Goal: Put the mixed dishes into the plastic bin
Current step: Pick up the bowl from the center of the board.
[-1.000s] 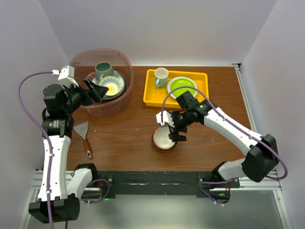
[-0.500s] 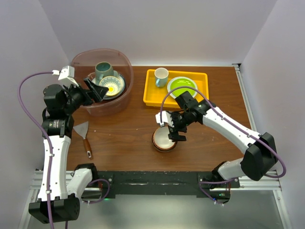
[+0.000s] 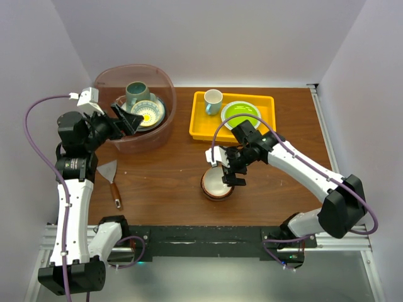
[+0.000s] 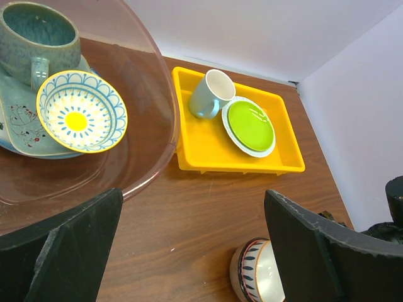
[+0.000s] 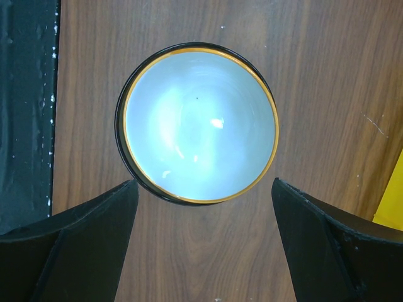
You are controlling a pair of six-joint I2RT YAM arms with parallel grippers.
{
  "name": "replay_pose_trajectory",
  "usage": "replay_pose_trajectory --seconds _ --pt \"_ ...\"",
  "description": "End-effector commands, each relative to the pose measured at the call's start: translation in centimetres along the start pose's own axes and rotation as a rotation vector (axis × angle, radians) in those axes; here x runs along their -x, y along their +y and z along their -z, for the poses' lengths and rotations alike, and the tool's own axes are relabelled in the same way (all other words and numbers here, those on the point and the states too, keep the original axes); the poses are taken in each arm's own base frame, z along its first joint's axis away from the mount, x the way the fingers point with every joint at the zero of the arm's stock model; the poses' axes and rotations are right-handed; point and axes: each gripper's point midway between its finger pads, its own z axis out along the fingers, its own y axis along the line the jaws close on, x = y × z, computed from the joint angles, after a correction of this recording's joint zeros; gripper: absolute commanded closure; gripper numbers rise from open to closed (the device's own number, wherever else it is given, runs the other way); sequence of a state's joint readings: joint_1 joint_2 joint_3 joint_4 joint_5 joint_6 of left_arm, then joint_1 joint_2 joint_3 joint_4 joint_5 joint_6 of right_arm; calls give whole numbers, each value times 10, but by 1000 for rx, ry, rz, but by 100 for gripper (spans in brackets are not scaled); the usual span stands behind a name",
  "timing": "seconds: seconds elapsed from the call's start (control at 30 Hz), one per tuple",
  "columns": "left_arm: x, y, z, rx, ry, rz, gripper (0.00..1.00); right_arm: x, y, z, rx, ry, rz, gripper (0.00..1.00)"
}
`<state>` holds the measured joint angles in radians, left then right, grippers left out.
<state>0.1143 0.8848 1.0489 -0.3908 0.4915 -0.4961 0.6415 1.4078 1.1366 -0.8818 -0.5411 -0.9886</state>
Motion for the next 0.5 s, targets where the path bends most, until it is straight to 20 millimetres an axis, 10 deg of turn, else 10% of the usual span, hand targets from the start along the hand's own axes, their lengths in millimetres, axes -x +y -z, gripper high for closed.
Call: replay_pose_trajectory --seconds 0.0,0.47 --pt "1 -8 4 -30 -6 -20 0 1 -1 -4 1 -6 4 9" --pt "0 -8 3 -35 -5 -20 0 2 -3 -6 1 -9 -7 9"
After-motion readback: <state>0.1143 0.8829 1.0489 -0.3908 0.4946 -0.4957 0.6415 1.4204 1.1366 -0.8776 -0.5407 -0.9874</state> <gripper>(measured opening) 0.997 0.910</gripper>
